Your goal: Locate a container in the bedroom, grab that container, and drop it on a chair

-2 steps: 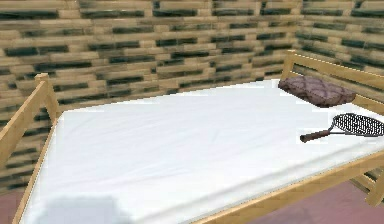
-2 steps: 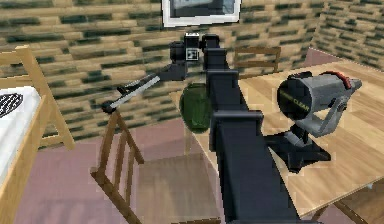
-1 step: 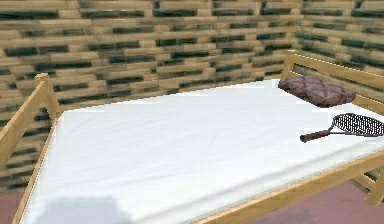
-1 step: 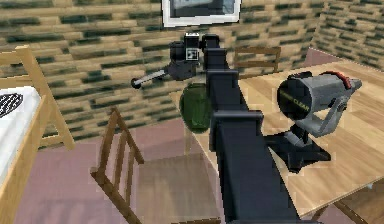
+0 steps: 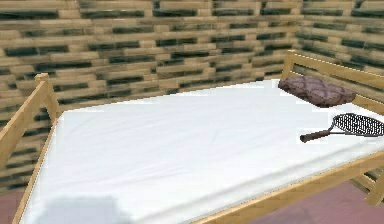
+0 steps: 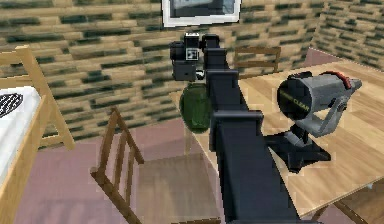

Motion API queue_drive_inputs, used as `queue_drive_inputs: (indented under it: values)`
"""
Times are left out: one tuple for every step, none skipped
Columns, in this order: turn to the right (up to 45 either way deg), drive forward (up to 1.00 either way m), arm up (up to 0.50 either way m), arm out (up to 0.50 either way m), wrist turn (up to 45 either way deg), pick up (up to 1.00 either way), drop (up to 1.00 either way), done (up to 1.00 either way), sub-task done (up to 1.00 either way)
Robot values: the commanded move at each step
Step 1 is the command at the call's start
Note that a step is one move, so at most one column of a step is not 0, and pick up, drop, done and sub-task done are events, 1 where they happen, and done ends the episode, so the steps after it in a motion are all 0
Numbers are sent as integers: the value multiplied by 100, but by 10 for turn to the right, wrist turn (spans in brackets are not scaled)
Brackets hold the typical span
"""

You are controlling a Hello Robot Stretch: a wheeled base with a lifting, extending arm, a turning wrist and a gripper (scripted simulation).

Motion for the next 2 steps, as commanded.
queue_drive_inputs:
  values:
    - [0, 0, 0, 0, 150, 0, 0, 0, 0]
    - [0, 0, -24, 0, 0, 0, 0, 0, 0]
